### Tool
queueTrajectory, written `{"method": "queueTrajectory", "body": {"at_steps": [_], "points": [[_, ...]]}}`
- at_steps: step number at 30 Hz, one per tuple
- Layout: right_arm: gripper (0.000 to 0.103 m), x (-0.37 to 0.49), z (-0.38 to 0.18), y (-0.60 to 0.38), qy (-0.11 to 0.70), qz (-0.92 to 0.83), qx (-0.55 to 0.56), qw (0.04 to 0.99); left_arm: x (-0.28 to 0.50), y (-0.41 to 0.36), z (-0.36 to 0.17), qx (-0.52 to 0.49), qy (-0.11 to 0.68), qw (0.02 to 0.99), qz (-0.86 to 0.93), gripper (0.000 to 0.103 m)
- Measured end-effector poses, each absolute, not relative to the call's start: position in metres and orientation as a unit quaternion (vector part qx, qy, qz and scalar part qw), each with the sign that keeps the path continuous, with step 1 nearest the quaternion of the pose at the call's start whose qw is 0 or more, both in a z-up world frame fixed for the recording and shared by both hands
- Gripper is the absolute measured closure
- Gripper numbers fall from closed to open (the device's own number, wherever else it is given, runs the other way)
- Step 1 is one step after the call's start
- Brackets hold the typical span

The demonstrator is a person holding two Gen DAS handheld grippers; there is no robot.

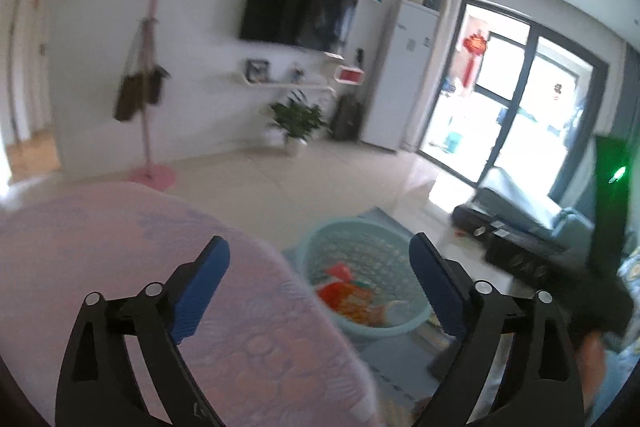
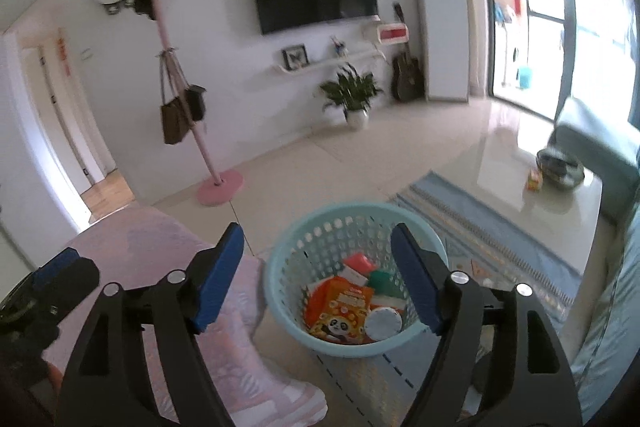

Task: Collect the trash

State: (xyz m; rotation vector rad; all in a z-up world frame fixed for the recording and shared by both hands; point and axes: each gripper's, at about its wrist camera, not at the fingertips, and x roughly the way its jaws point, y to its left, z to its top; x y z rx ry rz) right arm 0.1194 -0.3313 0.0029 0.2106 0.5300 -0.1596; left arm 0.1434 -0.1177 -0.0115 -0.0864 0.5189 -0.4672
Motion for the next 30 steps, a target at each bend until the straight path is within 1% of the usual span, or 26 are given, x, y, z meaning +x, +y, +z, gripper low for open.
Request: {"method": "queueTrajectory", "body": {"at_steps": [3, 7, 9, 10, 12, 17, 21, 23, 30], "points": [[0.025, 0.1, 0.01, -0.311, 0.232, -0.079, 0.08, 0.966, 0.123, -0.104, -0.018, -0.024, 0.234, 0.954, -0.185, 0.013], [0.023, 0.068, 0.015, -0.287, 0.163, -0.099, 0.057, 0.98, 0.103, -0.085, -0.035, -0.008, 0.201, 0.973, -0.117, 0.013], [0.019, 0.051, 0.02, -0.277, 0.123, -0.105, 0.048, 0.986, 0.094, -0.079, -0.041, 0.001, 0.173, 0.981, -0.09, 0.013], [0.017, 0.045, 0.022, -0.274, 0.11, -0.107, 0.041, 0.987, 0.092, -0.076, -0.044, 0.002, 0.162, 0.983, -0.083, 0.013], [0.016, 0.035, 0.025, -0.266, 0.093, -0.112, 0.023, 0.989, 0.091, -0.07, -0.047, -0.005, 0.157, 0.985, -0.07, 0.013], [0.016, 0.023, 0.02, -0.255, 0.094, -0.109, 0.004, 0.99, 0.087, -0.065, -0.041, -0.005, 0.142, 0.989, -0.044, 0.013], [0.016, 0.018, 0.012, -0.257, 0.103, -0.106, 0.015, 0.989, 0.083, -0.06, -0.037, -0.022, 0.139, 0.989, -0.041, 0.01], [0.016, 0.019, 0.007, -0.256, 0.115, -0.105, 0.016, 0.988, 0.082, -0.062, -0.037, -0.013, 0.135, 0.99, -0.03, 0.008], [0.016, 0.031, -0.012, -0.245, 0.147, -0.095, 0.009, 0.984, 0.081, -0.065, -0.038, 0.011, 0.139, 0.99, -0.023, 0.008]]}}
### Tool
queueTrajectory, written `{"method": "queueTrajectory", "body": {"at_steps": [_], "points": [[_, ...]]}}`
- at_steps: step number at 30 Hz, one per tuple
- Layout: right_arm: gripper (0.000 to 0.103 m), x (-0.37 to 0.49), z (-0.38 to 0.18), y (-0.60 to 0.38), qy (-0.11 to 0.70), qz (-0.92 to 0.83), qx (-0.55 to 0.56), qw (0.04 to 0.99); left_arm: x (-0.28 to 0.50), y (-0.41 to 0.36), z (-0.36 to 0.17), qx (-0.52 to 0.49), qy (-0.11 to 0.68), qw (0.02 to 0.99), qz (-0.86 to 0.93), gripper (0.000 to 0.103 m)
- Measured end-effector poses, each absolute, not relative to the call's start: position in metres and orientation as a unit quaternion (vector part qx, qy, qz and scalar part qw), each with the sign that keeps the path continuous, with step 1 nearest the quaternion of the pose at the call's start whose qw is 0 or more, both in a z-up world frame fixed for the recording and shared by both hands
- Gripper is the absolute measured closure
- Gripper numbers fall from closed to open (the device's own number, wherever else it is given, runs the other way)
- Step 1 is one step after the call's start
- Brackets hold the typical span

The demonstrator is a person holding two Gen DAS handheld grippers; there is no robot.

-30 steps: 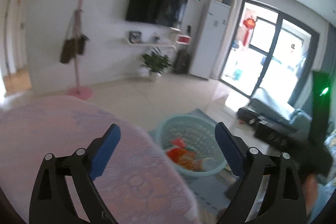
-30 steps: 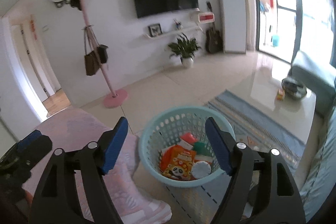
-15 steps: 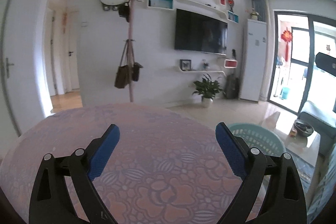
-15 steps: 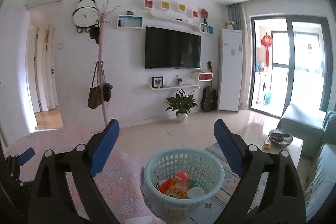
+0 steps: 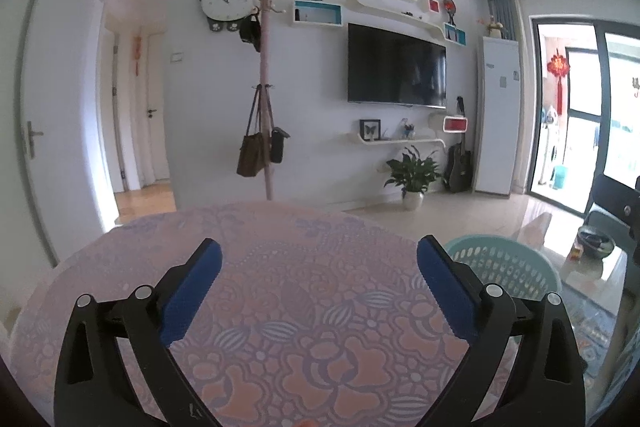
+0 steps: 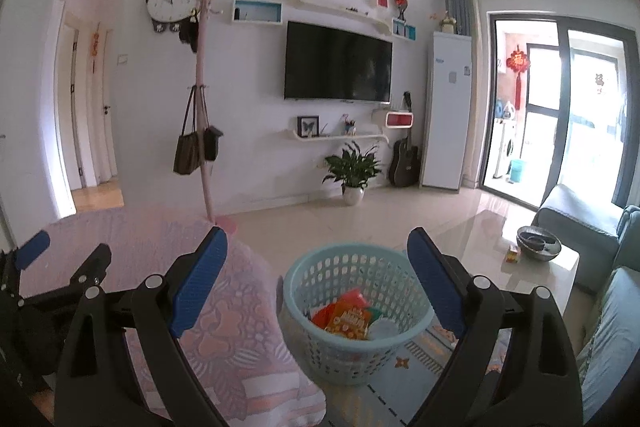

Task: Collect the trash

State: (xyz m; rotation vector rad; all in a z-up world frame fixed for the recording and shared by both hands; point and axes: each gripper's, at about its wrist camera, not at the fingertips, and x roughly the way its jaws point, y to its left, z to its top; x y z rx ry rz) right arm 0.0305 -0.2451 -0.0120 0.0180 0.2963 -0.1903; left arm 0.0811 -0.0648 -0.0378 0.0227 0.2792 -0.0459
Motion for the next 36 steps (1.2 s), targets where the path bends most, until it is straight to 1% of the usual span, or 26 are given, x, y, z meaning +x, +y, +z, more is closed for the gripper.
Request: {"method": "queueTrajectory", "body": {"at_steps": [13, 36], "points": [[0.016, 0.047, -0.034, -0.25, 0.184, -0.091, 0.016, 0.979, 0.086, -0.061, -0.04, 0.012, 0.156, 0.988, -0.015, 0.008], [0.016, 0.048, -0.036, -0.25, 0.189, -0.083, 0.023, 0.978, 0.086, -0.059, -0.043, 0.002, 0.167, 0.985, -0.033, 0.008]]}}
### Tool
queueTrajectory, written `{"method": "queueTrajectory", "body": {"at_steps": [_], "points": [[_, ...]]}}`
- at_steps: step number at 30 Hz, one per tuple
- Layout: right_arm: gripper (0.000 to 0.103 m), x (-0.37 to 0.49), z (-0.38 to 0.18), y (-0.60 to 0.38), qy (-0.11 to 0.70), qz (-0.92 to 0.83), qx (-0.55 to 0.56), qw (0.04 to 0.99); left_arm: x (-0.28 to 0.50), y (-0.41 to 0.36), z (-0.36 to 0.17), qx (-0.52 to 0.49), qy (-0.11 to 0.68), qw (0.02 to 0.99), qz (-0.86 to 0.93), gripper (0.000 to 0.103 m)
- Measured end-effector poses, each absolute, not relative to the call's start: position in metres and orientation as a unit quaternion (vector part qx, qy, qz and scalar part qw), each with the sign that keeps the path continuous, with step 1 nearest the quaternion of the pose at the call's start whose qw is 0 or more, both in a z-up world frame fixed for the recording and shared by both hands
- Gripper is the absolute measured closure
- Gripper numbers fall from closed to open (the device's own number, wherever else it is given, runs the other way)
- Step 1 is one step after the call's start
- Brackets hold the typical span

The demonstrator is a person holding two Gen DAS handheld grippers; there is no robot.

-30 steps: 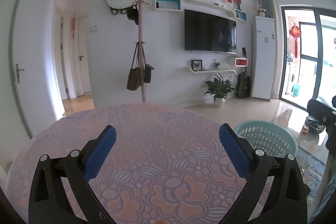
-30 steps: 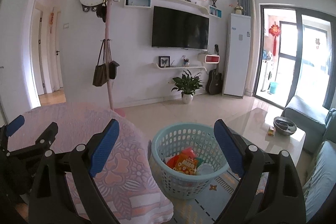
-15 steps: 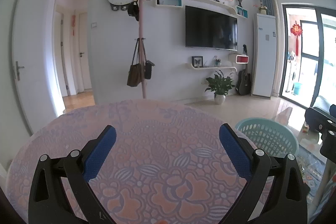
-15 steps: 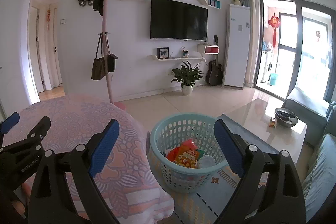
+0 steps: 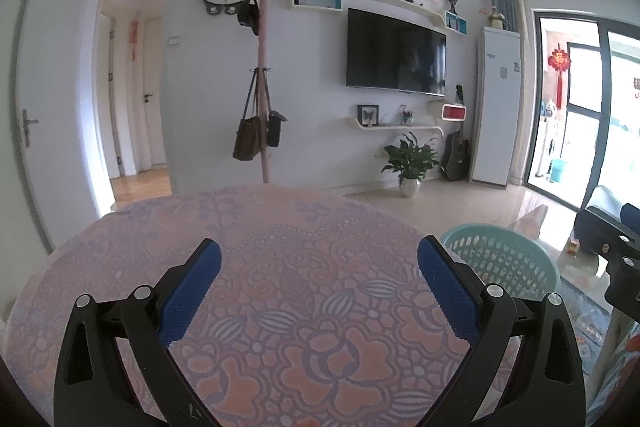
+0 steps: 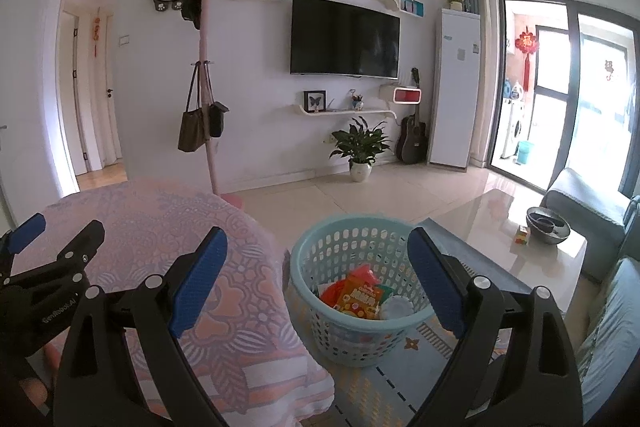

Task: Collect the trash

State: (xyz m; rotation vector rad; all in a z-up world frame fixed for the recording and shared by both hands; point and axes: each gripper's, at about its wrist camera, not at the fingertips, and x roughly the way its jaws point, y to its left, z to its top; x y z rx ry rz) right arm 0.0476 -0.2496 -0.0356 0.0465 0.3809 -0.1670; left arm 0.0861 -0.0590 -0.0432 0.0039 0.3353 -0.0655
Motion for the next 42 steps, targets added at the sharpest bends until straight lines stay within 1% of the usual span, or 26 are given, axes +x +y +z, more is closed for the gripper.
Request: {"method": "queueTrajectory", "body": {"at_steps": [42], "points": [[0.016, 0.0508, -0.0417, -0.2546, 0.202, -0.077, 0.028, 0.976, 0.0876, -0.058, -0.0437, 0.005, 0.171, 0.985, -0.038, 0.008]]}}
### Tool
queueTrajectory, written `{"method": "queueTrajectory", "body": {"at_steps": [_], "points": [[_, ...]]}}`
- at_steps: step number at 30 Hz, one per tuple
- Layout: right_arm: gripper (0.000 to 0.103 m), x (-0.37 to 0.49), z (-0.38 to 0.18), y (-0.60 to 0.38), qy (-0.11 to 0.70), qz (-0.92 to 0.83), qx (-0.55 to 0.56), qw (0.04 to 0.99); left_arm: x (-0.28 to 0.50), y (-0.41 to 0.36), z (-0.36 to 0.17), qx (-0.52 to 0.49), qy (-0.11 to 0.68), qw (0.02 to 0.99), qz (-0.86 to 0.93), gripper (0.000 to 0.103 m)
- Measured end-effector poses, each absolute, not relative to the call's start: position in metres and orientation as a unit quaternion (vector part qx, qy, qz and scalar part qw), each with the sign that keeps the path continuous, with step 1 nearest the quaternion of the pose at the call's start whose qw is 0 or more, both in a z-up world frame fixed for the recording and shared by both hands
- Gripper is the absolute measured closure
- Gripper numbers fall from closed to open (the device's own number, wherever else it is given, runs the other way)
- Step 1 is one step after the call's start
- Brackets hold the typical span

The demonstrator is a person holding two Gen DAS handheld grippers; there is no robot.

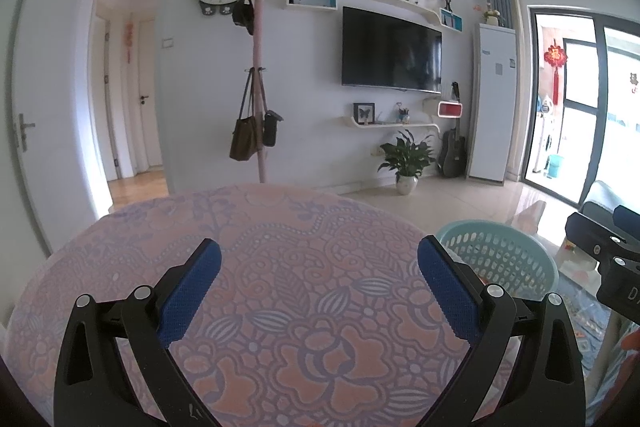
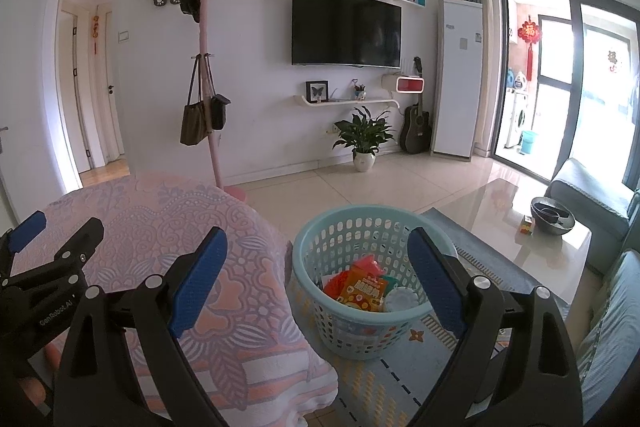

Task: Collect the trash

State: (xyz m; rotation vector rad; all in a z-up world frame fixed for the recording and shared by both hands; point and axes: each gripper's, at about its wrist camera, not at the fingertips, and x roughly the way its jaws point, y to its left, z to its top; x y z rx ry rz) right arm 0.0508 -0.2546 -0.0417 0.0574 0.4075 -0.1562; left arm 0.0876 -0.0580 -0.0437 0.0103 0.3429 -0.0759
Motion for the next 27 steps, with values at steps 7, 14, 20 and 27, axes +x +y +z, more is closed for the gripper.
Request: {"method": "queueTrajectory", "body": {"at_steps": [7, 14, 20, 27], "points": [[0.016, 0.0525, -0.0423, -0.2548, 0.203, -0.075, 0.028, 0.976, 0.0883, -0.0583, -0.044, 0.006, 0.172, 0.984, -0.038, 0.008], [0.016, 0.0534, -0.0429, -0.2553, 0.205, -0.072, 0.029, 0.976, 0.0885, -0.0581, -0.0443, 0.008, 0.172, 0.984, -0.038, 0.008], [0.016, 0.0557, -0.0425, -0.2567, 0.205, -0.069, 0.026, 0.976, 0.0893, -0.0581, -0.045, 0.009, 0.172, 0.984, -0.035, 0.008], [0.016, 0.0568, -0.0423, -0.2571, 0.207, -0.068, 0.026, 0.976, 0.0906, -0.0561, -0.0465, 0.01, 0.172, 0.984, -0.035, 0.008]]}}
